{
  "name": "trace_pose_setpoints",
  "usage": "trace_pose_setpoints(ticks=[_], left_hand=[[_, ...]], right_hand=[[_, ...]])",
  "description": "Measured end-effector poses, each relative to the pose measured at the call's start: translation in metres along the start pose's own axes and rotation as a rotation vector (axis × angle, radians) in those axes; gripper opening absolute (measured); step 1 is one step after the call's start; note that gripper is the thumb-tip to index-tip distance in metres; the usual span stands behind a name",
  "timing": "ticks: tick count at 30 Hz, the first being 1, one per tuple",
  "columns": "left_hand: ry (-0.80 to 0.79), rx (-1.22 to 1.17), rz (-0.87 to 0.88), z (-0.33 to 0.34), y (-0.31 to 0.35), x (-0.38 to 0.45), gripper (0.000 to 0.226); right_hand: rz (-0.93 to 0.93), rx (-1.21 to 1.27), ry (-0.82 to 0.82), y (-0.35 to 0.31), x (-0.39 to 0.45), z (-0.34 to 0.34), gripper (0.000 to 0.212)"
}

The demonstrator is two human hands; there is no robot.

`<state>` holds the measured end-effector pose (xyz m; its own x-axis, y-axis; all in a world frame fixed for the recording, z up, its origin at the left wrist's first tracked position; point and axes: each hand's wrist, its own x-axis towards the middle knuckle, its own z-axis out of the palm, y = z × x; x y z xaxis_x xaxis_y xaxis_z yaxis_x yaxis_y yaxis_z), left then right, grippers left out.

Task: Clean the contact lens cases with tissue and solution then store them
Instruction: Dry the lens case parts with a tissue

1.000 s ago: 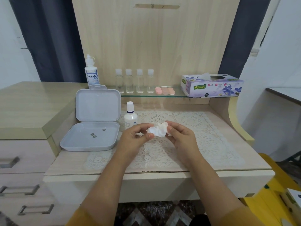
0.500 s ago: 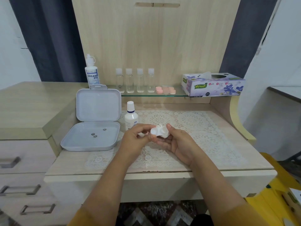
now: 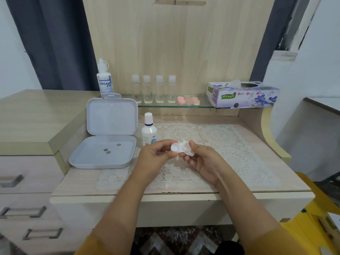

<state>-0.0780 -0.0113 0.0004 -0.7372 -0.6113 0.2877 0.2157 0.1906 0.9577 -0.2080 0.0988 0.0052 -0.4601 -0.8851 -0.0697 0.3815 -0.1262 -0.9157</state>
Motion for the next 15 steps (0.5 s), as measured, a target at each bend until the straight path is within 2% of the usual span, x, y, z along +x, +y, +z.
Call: trace_pose_setpoints(ticks=[9, 15], left_hand=[[0.033, -0.054, 0.001, 0.002, 0.006, -0.002, 0.033], [0.07, -0.039, -0.038, 0.003, 0.003, 0.0, 0.03]], right_hand=[[-0.118, -0.03, 0.174, 0.005, 0.003, 0.001, 0.03], [-0.269, -0.17, 0.386, 0.011, 0.001, 0.005, 0.022]])
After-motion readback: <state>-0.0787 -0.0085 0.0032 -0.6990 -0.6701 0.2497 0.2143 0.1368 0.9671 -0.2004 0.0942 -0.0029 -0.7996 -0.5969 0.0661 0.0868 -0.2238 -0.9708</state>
